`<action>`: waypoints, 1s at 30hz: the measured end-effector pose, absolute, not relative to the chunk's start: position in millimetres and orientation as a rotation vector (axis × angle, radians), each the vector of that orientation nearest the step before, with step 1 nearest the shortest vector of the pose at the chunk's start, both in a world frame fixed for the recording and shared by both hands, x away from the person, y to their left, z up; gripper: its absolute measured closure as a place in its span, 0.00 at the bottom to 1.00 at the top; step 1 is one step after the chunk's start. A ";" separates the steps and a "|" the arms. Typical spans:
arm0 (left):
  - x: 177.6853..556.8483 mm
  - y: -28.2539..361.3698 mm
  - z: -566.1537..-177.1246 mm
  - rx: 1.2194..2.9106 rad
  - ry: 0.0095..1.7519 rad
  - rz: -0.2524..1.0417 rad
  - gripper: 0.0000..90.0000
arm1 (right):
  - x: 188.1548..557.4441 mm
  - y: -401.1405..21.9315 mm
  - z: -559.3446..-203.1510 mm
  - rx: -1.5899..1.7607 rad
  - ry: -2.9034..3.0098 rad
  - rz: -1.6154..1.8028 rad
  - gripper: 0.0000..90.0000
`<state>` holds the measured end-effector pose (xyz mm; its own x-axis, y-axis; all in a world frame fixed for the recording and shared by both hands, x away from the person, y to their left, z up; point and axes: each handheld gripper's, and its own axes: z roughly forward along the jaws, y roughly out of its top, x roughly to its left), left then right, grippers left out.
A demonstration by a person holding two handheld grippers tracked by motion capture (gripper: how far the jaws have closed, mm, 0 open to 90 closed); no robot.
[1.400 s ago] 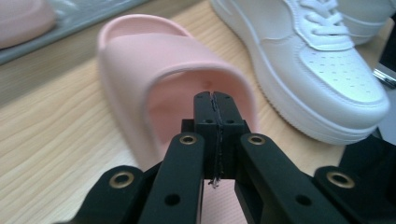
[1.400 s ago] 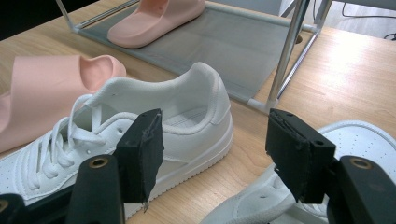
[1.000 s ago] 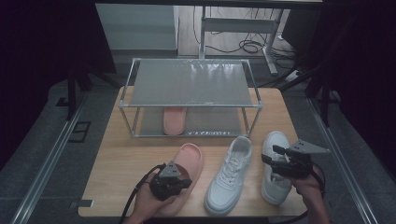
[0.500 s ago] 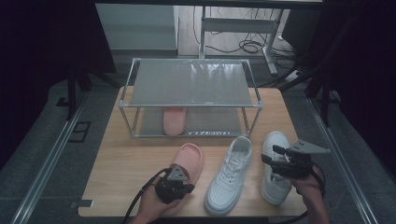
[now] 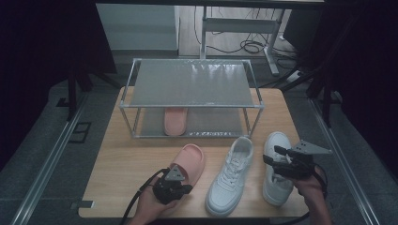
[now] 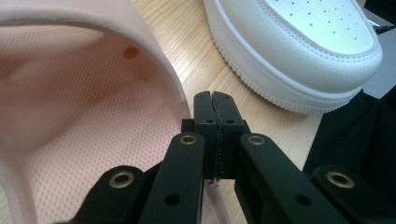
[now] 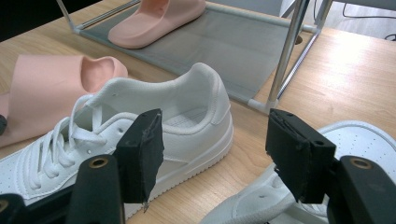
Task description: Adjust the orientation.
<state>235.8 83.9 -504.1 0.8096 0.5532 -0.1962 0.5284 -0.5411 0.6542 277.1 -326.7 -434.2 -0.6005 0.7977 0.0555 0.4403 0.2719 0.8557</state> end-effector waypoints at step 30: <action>238.3 112.9 -493.6 2.161 0.925 0.090 0.63 | 277.3 -326.4 -434.4 1.122 2.167 1.255 0.42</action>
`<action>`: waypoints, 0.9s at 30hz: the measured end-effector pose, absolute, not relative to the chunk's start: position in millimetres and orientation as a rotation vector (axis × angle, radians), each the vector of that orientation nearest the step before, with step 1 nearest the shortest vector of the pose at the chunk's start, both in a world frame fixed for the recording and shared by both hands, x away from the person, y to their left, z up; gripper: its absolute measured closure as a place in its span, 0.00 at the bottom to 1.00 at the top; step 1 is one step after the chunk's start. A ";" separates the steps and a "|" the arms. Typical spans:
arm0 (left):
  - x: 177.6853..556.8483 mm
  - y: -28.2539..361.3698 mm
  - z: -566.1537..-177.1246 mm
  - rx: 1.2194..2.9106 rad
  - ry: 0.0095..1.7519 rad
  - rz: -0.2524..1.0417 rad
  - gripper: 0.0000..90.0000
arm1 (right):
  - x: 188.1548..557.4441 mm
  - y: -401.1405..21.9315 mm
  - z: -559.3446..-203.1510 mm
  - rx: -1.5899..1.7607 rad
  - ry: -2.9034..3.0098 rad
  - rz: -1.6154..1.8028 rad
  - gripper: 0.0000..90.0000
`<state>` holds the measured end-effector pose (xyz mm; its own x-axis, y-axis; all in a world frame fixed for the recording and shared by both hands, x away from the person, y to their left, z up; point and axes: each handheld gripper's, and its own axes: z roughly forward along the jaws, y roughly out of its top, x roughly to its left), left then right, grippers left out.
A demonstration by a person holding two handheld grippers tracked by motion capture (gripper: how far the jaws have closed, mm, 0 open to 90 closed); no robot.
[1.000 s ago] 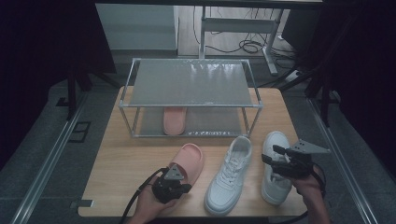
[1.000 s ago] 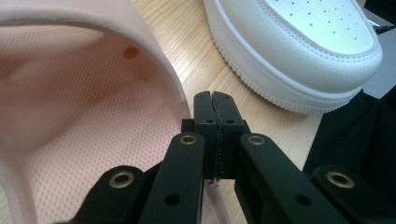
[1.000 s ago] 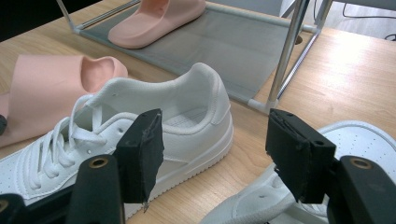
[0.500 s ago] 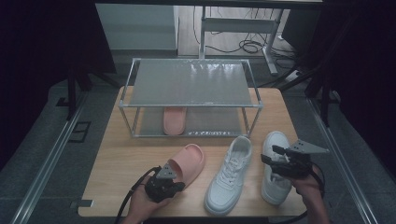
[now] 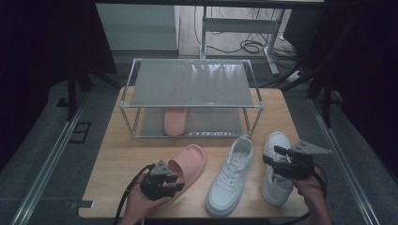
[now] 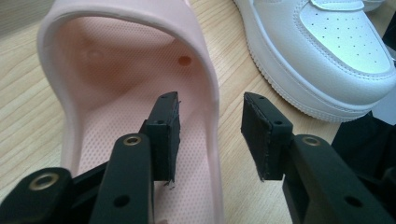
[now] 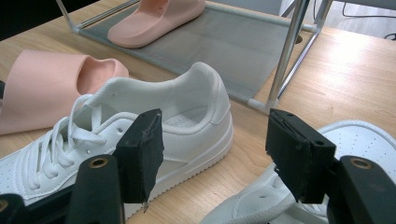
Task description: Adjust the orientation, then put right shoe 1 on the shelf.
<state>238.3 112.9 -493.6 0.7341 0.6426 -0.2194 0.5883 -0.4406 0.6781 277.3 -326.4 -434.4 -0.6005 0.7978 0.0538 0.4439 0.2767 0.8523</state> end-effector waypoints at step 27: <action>266.0 90.6 -502.8 2.168 0.961 0.069 0.75 | 278.8 -325.0 -436.8 1.122 2.173 1.257 0.42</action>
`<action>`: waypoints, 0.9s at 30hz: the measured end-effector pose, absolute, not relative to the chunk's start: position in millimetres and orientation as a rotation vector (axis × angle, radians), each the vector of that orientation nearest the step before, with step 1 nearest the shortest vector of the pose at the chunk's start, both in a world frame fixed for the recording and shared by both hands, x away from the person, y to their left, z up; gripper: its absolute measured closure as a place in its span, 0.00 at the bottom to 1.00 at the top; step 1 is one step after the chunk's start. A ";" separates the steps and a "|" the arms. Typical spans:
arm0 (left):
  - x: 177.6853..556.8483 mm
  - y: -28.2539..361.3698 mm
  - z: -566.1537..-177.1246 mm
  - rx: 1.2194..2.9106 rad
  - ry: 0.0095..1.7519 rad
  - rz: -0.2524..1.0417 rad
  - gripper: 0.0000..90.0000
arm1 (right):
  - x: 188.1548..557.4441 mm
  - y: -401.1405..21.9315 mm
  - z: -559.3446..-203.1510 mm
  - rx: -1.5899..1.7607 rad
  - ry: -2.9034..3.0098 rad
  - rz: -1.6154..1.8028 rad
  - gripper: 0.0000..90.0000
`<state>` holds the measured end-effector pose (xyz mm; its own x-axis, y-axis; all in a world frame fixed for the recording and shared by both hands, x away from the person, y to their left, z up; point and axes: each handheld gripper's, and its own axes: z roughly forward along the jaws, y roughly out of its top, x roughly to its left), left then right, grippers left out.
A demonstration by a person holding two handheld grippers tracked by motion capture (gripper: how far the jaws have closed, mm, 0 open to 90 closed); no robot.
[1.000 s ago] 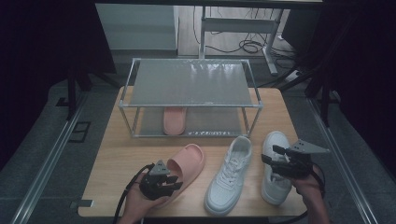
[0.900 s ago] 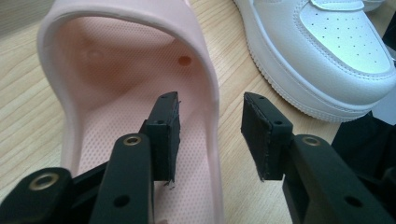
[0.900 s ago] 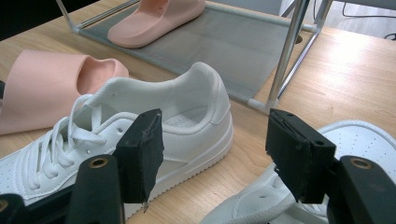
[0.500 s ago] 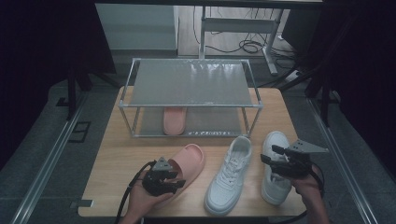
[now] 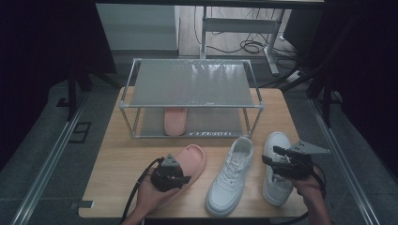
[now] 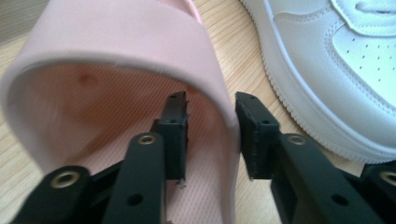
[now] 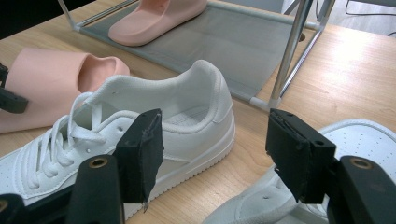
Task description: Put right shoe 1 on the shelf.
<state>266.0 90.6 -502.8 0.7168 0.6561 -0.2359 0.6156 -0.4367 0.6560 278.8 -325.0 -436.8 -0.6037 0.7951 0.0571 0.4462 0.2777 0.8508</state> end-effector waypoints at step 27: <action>268.1 81.1 -500.3 2.072 1.001 0.110 0.92 | 278.0 -326.7 -435.4 1.123 2.169 1.256 0.42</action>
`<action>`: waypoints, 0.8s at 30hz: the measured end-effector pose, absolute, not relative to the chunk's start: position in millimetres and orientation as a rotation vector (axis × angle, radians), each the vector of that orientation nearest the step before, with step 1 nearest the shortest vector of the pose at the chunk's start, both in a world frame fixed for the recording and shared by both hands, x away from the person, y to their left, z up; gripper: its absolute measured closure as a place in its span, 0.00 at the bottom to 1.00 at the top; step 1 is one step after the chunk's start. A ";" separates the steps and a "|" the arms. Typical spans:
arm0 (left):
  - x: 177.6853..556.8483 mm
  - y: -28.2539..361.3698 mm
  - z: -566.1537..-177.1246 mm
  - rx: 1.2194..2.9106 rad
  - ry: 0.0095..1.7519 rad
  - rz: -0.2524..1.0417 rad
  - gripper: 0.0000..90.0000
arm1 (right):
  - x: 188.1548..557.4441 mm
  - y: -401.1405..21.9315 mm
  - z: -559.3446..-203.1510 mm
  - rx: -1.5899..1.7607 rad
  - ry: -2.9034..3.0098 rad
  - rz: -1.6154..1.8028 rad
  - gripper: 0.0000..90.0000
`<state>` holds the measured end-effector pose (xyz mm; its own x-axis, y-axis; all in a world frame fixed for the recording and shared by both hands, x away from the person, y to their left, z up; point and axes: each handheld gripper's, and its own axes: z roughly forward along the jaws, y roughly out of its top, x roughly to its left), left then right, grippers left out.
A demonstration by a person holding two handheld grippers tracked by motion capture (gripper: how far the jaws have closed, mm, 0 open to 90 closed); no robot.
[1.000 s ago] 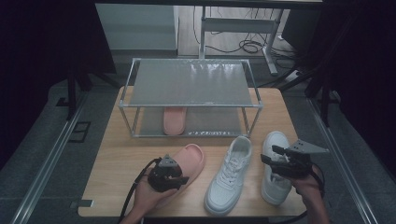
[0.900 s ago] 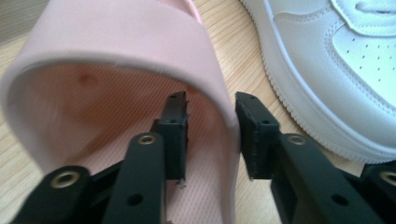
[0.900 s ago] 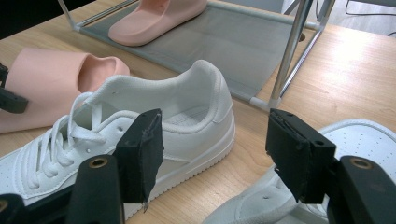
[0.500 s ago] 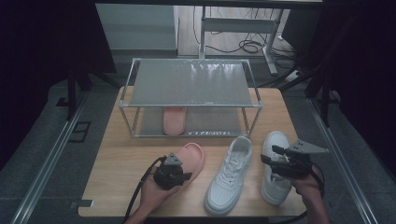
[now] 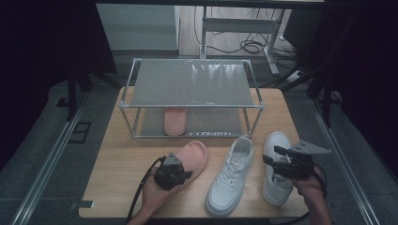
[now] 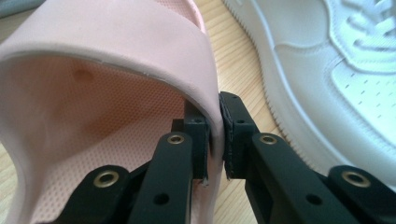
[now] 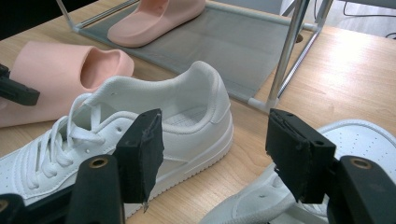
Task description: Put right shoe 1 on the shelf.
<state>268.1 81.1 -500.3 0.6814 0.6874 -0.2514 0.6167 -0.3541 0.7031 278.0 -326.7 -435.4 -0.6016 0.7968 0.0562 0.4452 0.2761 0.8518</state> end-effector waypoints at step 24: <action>330.5 30.6 -460.0 1.909 1.069 0.143 0.92 | 276.3 -325.2 -432.9 1.110 2.164 1.275 0.42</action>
<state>330.5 30.6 -460.0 0.6170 0.7249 -0.3064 0.6189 -0.2064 0.7579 276.3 -325.2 -432.9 -0.6083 0.7917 0.0568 0.4334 0.2714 0.8594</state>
